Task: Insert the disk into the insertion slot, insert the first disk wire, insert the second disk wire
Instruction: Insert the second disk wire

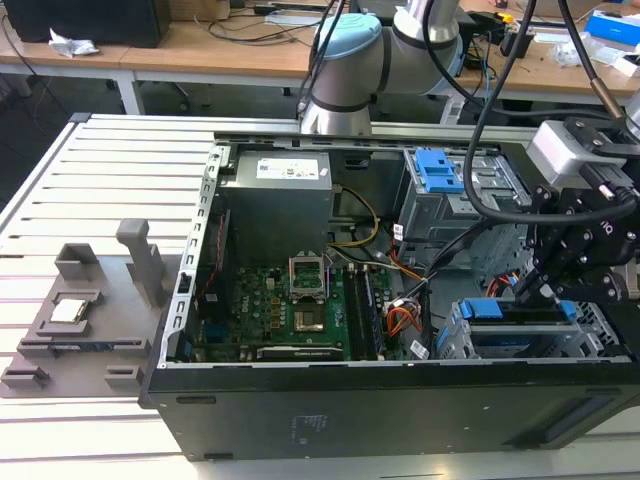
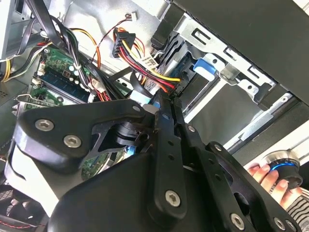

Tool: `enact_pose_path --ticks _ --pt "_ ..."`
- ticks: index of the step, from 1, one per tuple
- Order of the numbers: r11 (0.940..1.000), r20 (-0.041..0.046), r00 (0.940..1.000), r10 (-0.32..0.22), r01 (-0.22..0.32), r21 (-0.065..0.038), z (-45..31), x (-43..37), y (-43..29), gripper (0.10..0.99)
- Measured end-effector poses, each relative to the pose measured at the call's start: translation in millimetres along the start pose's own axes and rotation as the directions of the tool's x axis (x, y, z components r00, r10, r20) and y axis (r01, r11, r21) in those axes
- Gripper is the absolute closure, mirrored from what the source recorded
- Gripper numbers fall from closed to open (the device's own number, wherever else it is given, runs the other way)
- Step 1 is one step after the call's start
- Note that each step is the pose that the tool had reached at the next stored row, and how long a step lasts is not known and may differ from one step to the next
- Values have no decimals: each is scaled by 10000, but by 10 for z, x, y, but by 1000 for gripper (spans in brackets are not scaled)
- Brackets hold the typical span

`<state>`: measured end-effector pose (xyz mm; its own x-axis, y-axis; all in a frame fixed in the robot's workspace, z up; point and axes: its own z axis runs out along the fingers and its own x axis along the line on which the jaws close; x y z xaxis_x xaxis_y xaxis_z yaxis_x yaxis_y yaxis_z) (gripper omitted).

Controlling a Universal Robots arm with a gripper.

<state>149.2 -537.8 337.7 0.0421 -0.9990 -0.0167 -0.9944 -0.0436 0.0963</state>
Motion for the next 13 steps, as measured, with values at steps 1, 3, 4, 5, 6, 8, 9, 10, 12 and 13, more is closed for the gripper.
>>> enact_pose_path --ticks 1,3,4,5,6,8,9,10,12,13 --pt "10000 3 10000 0 0 0 1 0 0 937" --pt "10000 6 10000 -1 1 0 0 0 0 937" --pt "10000 12 10000 -1 1 0 -1 -1 0 937" --pt "10000 13 10000 -1 1 1 -1 0 0 937" --pt "10000 16 10000 -1 1 0 1 0 0 937" --pt "10000 17 10000 -1 1 1 7 2 0 937" --pt "10000 17 10000 -1 1 1 13 3 -1 937" --pt "10000 19 10000 -2 2 1 15 3 -1 937" --pt "10000 5 10000 0 0 1 8 8 0 937" --pt "10000 5 10000 -1 1 1 8 8 -1 937"
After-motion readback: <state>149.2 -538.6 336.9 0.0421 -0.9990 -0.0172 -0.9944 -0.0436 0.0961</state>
